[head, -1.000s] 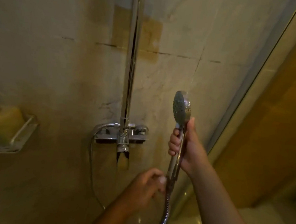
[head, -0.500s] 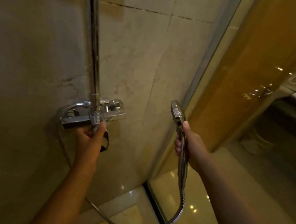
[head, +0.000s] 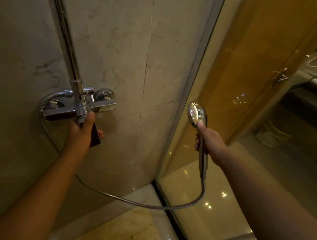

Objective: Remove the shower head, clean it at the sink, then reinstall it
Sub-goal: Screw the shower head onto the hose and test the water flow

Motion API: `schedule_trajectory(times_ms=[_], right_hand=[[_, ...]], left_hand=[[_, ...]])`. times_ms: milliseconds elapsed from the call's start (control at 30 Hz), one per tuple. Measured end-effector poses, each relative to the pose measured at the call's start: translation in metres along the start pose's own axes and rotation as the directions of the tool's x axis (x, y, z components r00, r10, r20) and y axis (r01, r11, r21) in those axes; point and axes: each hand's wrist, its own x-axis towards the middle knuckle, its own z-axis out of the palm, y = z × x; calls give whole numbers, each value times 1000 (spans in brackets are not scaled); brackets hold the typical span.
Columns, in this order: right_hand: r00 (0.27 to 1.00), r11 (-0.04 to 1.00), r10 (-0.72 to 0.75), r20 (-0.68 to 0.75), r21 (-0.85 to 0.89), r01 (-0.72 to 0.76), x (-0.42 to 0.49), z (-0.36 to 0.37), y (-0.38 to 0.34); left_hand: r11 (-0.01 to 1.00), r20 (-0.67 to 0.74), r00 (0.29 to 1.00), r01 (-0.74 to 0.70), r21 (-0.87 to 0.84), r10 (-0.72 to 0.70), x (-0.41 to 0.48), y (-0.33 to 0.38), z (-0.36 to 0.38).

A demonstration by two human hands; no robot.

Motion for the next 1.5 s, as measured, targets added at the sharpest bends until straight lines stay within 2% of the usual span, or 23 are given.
schedule_trajectory(times_ms=[267, 467, 633, 1033, 1500], right_hand=[[996, 999, -37, 86, 36, 34, 10, -2, -1], [996, 995, -42, 73, 95, 36, 14, 0, -2], [994, 996, -84, 73, 11, 84, 15, -6, -10], [991, 992, -112, 72, -45, 115, 11, -18, -16], [990, 990, -139, 32, 3, 139, 10, -18, -23]], left_hand=[[991, 32, 993, 115, -62, -113, -2, 13, 2], [976, 101, 977, 197, -94, -187, -2, 24, 0], [974, 159, 968, 208, -89, -192, -5, 30, -2], [971, 173, 960, 234, -56, -221, -13, 38, -3], [967, 175, 958, 244, -73, -228, -14, 40, -2]])
